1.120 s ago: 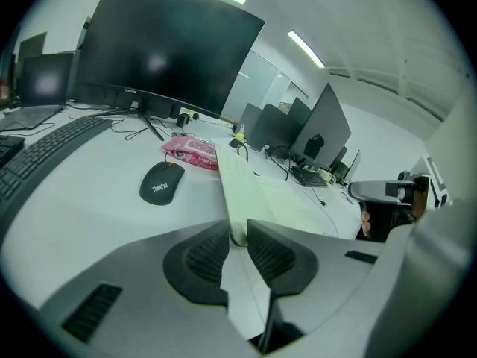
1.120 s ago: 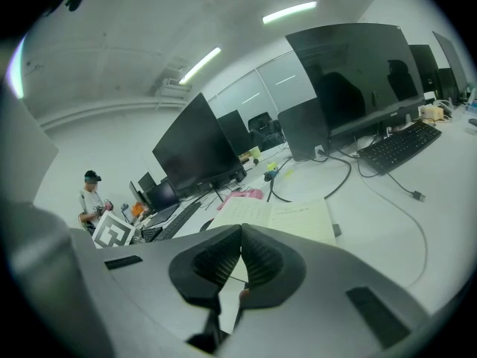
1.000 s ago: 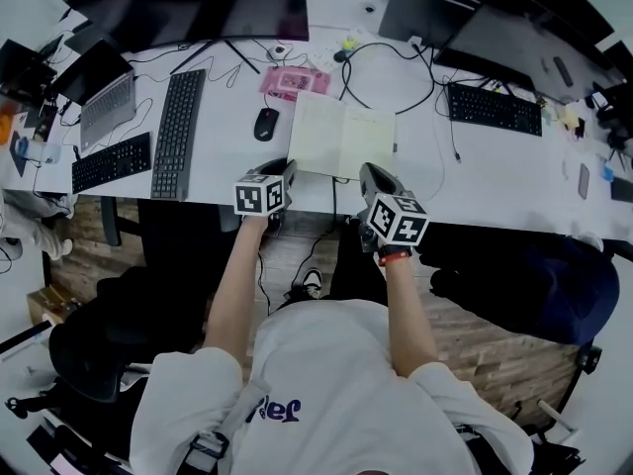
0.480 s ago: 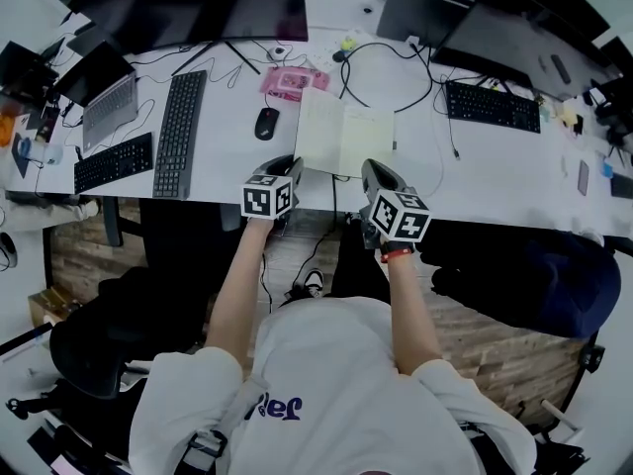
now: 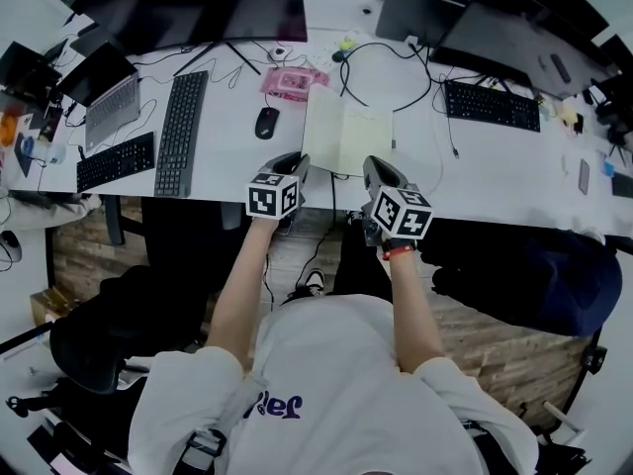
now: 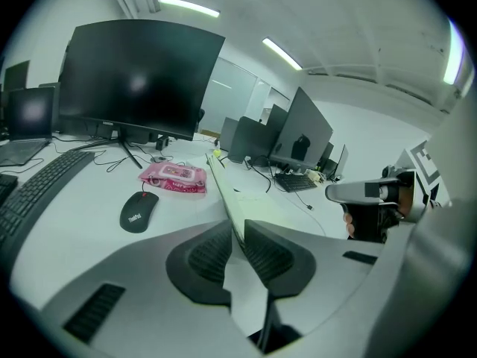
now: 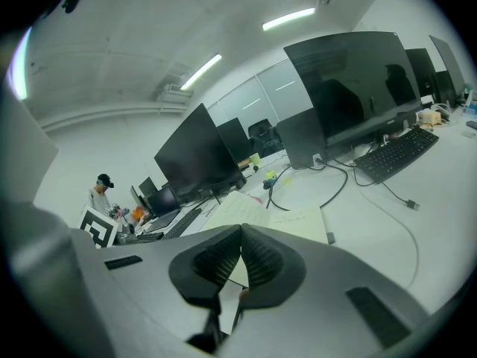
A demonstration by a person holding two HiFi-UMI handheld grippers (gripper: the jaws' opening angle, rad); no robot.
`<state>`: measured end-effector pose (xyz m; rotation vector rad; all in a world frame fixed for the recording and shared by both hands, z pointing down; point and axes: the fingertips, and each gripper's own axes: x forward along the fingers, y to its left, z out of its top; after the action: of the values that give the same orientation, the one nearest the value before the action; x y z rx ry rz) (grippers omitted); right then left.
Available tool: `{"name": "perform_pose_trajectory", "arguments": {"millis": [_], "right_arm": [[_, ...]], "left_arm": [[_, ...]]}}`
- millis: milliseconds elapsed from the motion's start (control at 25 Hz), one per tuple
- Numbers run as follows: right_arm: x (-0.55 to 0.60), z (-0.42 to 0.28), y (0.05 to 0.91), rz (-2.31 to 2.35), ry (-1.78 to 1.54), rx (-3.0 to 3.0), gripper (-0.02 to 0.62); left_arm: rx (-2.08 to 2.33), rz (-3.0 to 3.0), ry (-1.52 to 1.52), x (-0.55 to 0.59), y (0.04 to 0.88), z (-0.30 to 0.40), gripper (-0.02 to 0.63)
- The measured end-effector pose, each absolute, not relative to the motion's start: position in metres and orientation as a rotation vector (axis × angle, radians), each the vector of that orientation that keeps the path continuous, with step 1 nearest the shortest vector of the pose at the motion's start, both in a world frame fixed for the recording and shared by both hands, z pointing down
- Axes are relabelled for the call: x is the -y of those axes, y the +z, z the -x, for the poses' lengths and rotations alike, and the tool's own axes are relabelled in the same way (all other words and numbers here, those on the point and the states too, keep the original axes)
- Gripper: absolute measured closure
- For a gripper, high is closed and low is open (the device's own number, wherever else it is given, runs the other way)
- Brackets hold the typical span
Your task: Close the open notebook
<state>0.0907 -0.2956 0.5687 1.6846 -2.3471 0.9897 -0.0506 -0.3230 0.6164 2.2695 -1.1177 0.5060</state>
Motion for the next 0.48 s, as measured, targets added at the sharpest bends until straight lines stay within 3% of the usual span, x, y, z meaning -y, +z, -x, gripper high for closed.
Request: {"name": "perform_pose_trajectory", "arguments": {"millis": [480], "right_arm": [[0.288,-0.098,0.571,-1.705,1.004,2.344,0.580]], "left_arm": [[1.083,-2.308,0.498,0.318,0.611,0.027,0.548]]}}
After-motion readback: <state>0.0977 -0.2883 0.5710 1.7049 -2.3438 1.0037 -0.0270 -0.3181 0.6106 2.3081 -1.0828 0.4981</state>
